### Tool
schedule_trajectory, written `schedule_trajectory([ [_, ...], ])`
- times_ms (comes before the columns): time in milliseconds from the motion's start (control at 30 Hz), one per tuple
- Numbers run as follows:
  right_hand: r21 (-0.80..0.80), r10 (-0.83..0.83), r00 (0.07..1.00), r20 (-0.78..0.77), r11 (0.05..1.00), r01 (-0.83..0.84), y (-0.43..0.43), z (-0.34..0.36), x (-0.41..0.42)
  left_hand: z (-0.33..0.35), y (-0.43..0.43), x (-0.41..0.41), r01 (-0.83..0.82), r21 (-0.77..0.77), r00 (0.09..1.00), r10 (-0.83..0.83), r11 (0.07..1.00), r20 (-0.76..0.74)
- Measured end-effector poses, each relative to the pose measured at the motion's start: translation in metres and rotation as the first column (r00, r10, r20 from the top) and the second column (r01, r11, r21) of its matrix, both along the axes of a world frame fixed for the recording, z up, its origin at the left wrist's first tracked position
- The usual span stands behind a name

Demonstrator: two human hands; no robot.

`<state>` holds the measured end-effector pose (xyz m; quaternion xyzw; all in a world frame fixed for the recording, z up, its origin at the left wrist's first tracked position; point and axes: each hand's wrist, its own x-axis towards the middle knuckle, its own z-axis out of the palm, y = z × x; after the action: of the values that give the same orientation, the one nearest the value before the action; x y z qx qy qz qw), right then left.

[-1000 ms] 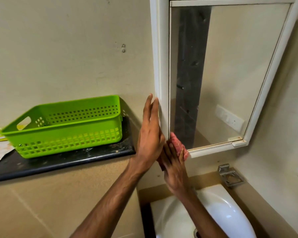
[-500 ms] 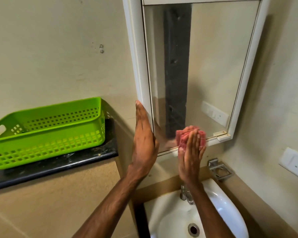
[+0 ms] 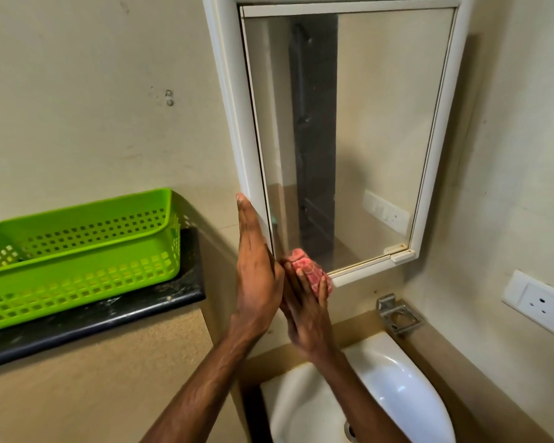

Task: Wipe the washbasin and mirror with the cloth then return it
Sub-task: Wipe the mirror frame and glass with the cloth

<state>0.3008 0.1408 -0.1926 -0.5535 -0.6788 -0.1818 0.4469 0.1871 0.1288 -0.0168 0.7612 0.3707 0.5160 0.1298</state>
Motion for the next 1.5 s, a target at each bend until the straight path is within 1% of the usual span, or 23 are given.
schedule_trajectory([
  [33,0.004,-0.045,0.999,0.027,0.999,0.045,0.001,0.003,0.010,0.000,0.000,0.000,-0.001,0.007,1.000,0.001,1.000,0.000],
  [100,0.024,-0.134,0.991,0.019,0.991,0.134,0.005,0.008,0.031,0.000,0.001,0.001,0.001,0.012,1.000,-0.001,1.000,-0.005],
  [233,-0.007,-0.249,0.961,-0.121,0.968,0.250,0.009,0.013,0.049,0.001,0.001,-0.001,-0.022,0.006,1.000,0.022,1.000,-0.016],
  [267,-0.008,-0.256,0.958,-0.129,0.966,0.257,0.009,0.011,0.045,0.002,0.001,-0.002,-0.017,0.004,1.000,0.017,1.000,-0.011],
  [300,0.005,-0.241,0.965,-0.104,0.970,0.243,0.009,0.008,0.037,0.002,0.000,-0.003,-0.008,0.003,1.000,0.008,1.000,-0.001],
  [367,0.037,-0.172,0.985,0.026,0.985,0.171,0.007,0.001,0.020,0.005,-0.002,-0.004,0.000,-0.018,1.000,0.001,1.000,0.026],
  [433,0.019,-0.124,0.986,0.112,0.992,0.123,0.006,-0.003,0.013,0.007,-0.004,-0.006,0.002,-0.029,0.999,-0.001,1.000,0.044],
  [567,0.032,-0.134,0.984,0.119,0.991,0.131,0.010,0.023,0.009,0.008,0.003,-0.017,-0.008,0.022,0.998,0.006,1.000,0.066],
  [667,0.135,-0.103,0.985,0.136,0.987,0.085,0.020,0.080,0.004,0.016,0.004,-0.017,-0.066,0.067,0.996,0.061,0.996,0.066],
  [733,0.231,-0.161,0.974,0.157,0.965,0.122,0.031,0.135,0.003,0.032,0.001,-0.012,-0.111,0.057,0.988,0.104,0.992,0.116],
  [800,0.310,-0.228,0.956,0.183,0.937,0.164,0.037,0.195,0.003,0.052,-0.002,-0.008,-0.145,0.082,0.977,0.130,0.986,0.169],
  [933,0.378,-0.201,0.963,0.182,0.918,0.120,0.035,0.318,0.011,0.087,0.001,-0.004,-0.155,0.187,0.968,0.110,0.970,0.226],
  [1000,0.403,-0.220,0.964,0.147,0.904,0.145,0.033,0.361,0.013,0.100,0.000,0.000,-0.147,0.198,0.968,0.100,0.969,0.228],
  [1033,0.408,-0.228,0.964,0.138,0.900,0.154,0.032,0.372,0.013,0.105,-0.001,0.002,-0.136,0.198,0.969,0.089,0.971,0.229],
  [1133,0.415,-0.256,0.961,0.100,0.889,0.194,0.033,0.367,0.009,0.111,-0.003,0.005,-0.095,0.193,0.974,0.052,0.977,0.219],
  [1267,0.364,-0.266,0.962,-0.065,0.891,0.272,0.036,0.325,0.001,0.110,-0.005,0.004,-0.103,0.179,0.977,0.065,0.978,0.205],
  [1333,0.320,-0.325,0.929,-0.177,0.874,0.366,0.041,0.292,-0.008,0.113,-0.007,0.005,-0.122,0.158,0.975,0.089,0.980,0.203],
  [1400,0.260,-0.406,0.872,-0.272,0.842,0.473,0.041,0.245,-0.019,0.114,-0.010,0.004,-0.129,0.144,0.976,0.100,0.981,0.192],
  [1433,0.218,-0.410,0.853,-0.322,0.845,0.489,0.040,0.218,-0.023,0.114,-0.011,0.004,-0.125,0.138,0.978,0.099,0.983,0.182],
  [1500,0.136,-0.306,0.822,-0.481,0.900,0.415,0.034,0.159,-0.028,0.113,-0.011,0.002,-0.127,0.134,0.982,0.106,0.983,0.157],
])
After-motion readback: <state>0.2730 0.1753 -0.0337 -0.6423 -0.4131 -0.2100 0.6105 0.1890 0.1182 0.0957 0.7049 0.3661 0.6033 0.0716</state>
